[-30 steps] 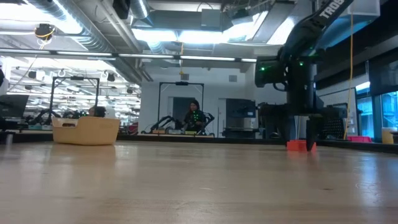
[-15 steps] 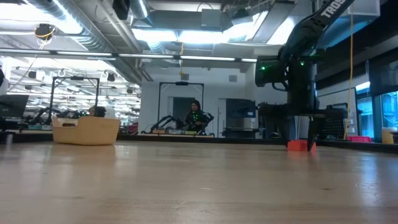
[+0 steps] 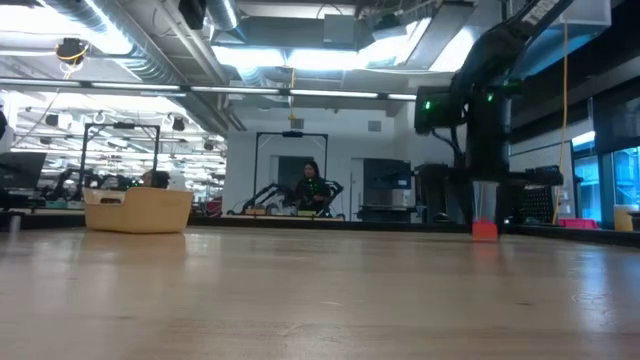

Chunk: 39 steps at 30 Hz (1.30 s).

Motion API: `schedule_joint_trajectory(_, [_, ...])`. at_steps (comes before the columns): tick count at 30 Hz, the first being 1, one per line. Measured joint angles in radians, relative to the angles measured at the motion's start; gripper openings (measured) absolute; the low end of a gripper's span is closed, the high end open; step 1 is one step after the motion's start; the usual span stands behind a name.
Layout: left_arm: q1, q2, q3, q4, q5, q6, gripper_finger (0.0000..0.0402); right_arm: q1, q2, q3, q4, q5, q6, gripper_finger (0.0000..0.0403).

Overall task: Sort & place blocks by color
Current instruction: Put the top orange game piece into the green bin

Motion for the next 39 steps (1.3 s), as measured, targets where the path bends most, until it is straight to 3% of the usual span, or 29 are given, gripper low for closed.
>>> schedule_joint_trajectory(5, [0.031, -0.018, -0.001, -0.009, -0.002, 0.000, 0.0000, 0.089, -0.167, 0.001, 0.007, -0.059, -0.409, 0.0144])
schedule_joint_trajectory(9, [0.043, -0.016, -0.001, -0.023, 0.008, 0.001, 0.0000, 0.257, -0.337, 0.002, 0.085, -0.064, -0.555, 0.0144])
schedule_joint_trajectory(13, [0.043, -0.015, -0.001, -0.022, 0.078, 0.002, 0.0000, 0.464, -0.461, 0.002, 0.336, 0.027, -0.665, 0.0144])
schedule_joint_trajectory(18, [0.043, 0.010, -0.001, -0.028, 0.108, 0.002, 0.0000, 0.624, -0.492, 0.004, 0.600, 0.185, -0.853, 0.0144])
schedule_joint_trajectory(22, [0.043, 0.013, -0.001, -0.022, 0.106, -0.002, 0.0000, 0.653, -0.478, 0.004, 0.670, 0.211, -0.986, 0.0144])
schedule_joint_trajectory(35, [0.041, 0.012, -0.001, -0.019, 0.100, -0.005, 0.0000, 0.652, -0.480, 0.004, 0.760, 0.207, -1.044, 0.0144])
schedule_joint_trajectory(39, [0.041, 0.012, -0.001, -0.019, 0.039, -0.010, 0.0002, 0.652, -0.480, 0.004, 0.766, 0.206, -1.037, 0.0144])
